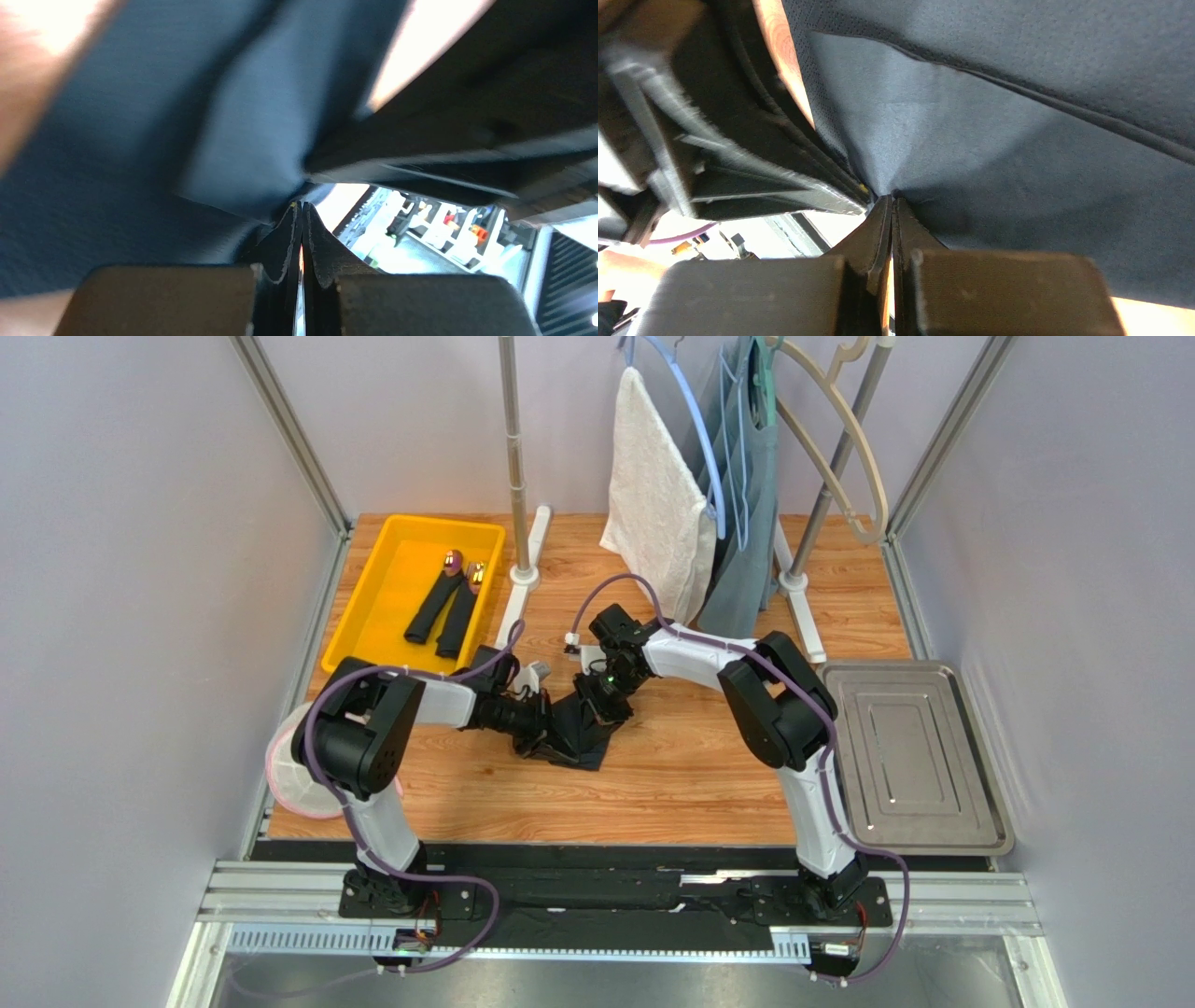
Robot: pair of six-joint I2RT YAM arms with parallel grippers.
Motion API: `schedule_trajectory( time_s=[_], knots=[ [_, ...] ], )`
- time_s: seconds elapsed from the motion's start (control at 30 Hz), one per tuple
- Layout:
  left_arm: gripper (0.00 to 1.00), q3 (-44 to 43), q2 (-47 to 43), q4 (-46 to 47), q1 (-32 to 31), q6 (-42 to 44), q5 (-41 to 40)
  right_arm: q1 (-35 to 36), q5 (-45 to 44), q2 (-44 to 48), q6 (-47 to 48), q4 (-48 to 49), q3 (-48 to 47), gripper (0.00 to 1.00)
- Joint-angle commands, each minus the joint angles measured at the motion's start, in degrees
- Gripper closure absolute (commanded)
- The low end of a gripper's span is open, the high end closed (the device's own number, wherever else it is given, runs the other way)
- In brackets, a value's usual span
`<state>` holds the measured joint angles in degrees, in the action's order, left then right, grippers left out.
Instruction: Place the utensils on the paper napkin and roll it up
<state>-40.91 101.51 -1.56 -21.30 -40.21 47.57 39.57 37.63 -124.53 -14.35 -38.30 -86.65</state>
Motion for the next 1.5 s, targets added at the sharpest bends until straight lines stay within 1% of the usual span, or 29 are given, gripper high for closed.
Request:
schedule_trajectory(
  time_s=[0.0, 0.13, 0.27, 0.43, 0.83, 0.9, 1.0, 1.03, 1.1, 1.13, 1.2, 1.23, 1.27, 1.33, 1.37, 1.47],
  knots=[
    [0.99, -2.69, 2.98, -6.34, -0.06, 3.37, -3.97, 0.24, -5.99, -3.27, 2.31, -0.1, 0.17, 0.99],
    [1.0, -2.6, 3.34, -8.98, 0.12, 4.35, -5.65, -0.37, -6.42, -1.69, 3.1, -1.33, -2.29, 0.97],
    [1.0, -2.6, 3.6, -8.72, 0.12, 4.26, -6.18, -1.51, -8.08, 1.13, 2.84, -2.21, -6.15, 0.92],
    [1.0, -3.13, 3.78, -8.54, 0.12, 4.52, -6.09, -2.39, -11.17, 2.71, 2.92, -2.56, -8.79, 0.91],
    [1.0, -3.57, 3.69, -8.11, 0.12, 4.61, -5.91, -2.39, -13.28, -3.35, 3.89, -1.95, -10.38, 0.93],
    [0.98, -3.83, 3.08, -7.93, 0.12, 4.7, -5.3, -2.39, -13.19, -4.49, 4.68, -1.69, -9.68, 0.94],
    [0.83, -4.53, 0.27, -7.4, 0.12, 5.22, -3.89, -2.39, -12.84, -5.46, 6.17, -1.77, -8.71, 0.96],
    [0.72, -4.88, -0.96, -7.66, 0.2, 5.57, -3.8, -2.39, -12.58, -5.55, 6.44, -1.77, -8.01, 0.96],
    [0.65, -4.97, -5.96, -8.1, 1.08, 6.71, -3.71, -2.31, -11.7, -5.64, 7.92, -1.77, -7.31, 0.97],
    [0.58, -5.15, -7.8, -9.85, 1.87, 7.24, -3.89, -2.31, -11.44, -5.46, 8.28, -1.86, -6.78, 0.97],
    [0.49, -5.24, -12.64, -12.05, 4.77, 8.99, -5.2, -2.31, -10.65, -5.46, 9.94, -1.95, -6.25, 0.98],
    [0.4, -5.5, -13.96, -15.54, 5.73, 9.87, -6.25, -2.31, -10.47, -5.2, 10.39, -2.04, -6.16, 0.98],
    [0.39, -5.59, -15.63, -17.23, 7.66, 11.71, -7.83, -2.31, -10.03, -5.11, 11.0, -2.3, -5.81, 0.98],
    [0.33, -5.59, -16.43, -20.3, 9.95, 13.39, -9.07, -2.39, -8.89, -5.02, 12.93, -2.74, -5.72, 0.98],
    [0.26, -5.59, -16.18, -20.84, 10.4, 15.05, -10.29, -2.39, -8.63, -5.02, 13.55, -3.26, -5.55, 0.98],
    [0.25, -6.47, -14.16, -23.22, 10.58, 16.39, -13.64, -2.31, -7.83, -5.02, 15.57, -4.41, -5.2, 0.98]
  ],
)
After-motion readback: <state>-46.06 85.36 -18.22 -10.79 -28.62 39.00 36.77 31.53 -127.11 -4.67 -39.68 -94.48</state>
